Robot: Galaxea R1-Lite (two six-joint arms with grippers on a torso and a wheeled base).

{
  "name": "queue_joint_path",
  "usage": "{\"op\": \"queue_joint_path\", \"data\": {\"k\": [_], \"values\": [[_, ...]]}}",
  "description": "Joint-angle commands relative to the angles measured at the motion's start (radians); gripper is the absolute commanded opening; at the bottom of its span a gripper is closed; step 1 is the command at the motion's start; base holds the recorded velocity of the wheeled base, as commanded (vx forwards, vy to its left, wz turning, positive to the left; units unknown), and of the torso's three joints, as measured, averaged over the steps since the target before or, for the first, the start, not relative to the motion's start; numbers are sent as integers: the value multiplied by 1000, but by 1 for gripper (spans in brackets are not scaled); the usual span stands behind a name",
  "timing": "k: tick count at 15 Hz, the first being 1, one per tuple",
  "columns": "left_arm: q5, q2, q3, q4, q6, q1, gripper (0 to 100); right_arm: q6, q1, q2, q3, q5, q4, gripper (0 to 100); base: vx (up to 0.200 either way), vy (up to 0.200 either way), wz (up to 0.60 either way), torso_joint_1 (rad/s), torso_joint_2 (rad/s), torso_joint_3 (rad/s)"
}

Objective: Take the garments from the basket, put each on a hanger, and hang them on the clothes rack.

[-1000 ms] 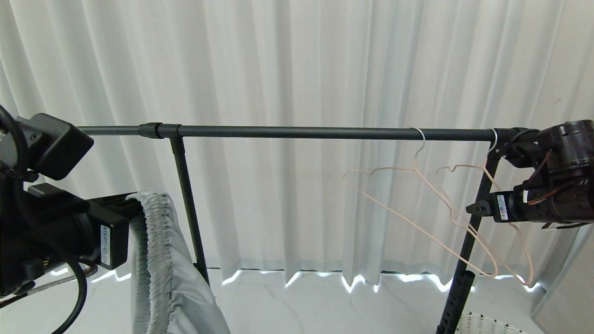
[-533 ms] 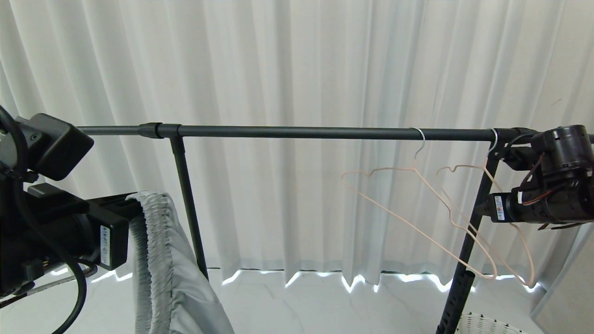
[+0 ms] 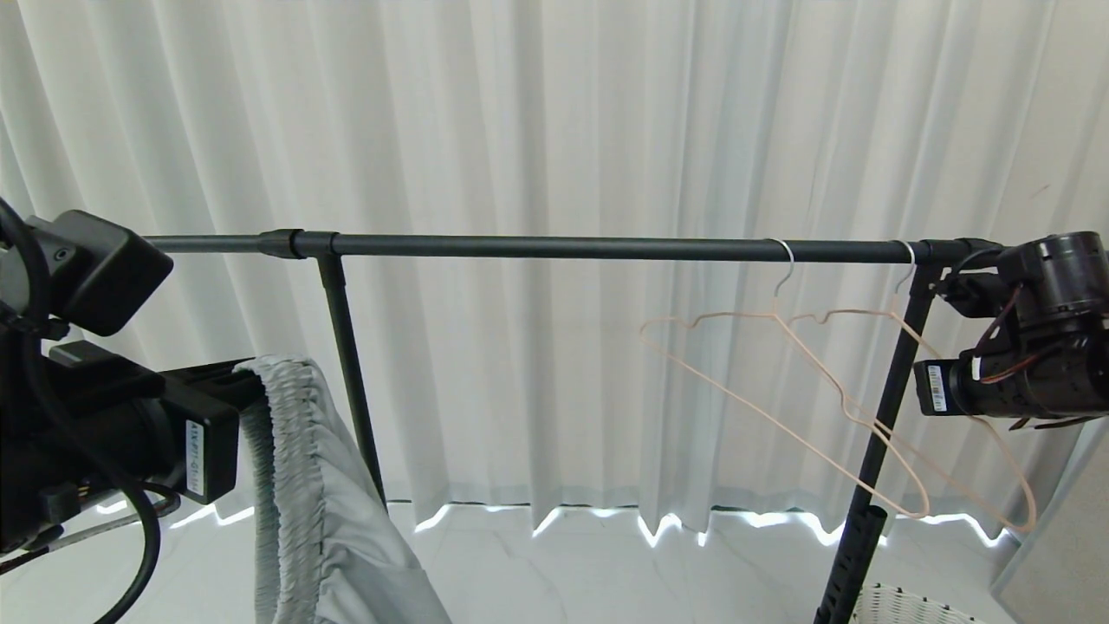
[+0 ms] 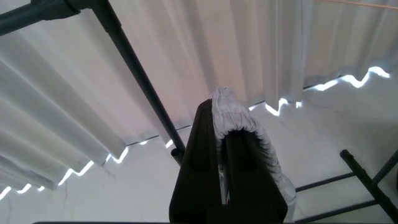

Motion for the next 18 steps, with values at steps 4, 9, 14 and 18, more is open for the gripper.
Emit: {"op": "queue_joint_path", "data": {"k": [4,9,14,18], "values": [[0,-1,0,0,6,1,0,-1,2,-86,18,7,-2,0,0,0,0,0,0,0],[0,1,-1,0,24,-2,0,-4,7,-152,45,40,-15,0,0,0,0,0,0,0],[0,4,0,0,23,-2,0,-1,7,-279,124,47,-28,0,0,0,0,0,0,0],[0,8,0,0,24,-2,0,-7,7,-427,213,91,-25,0,0,0,0,0,0,0]]}}
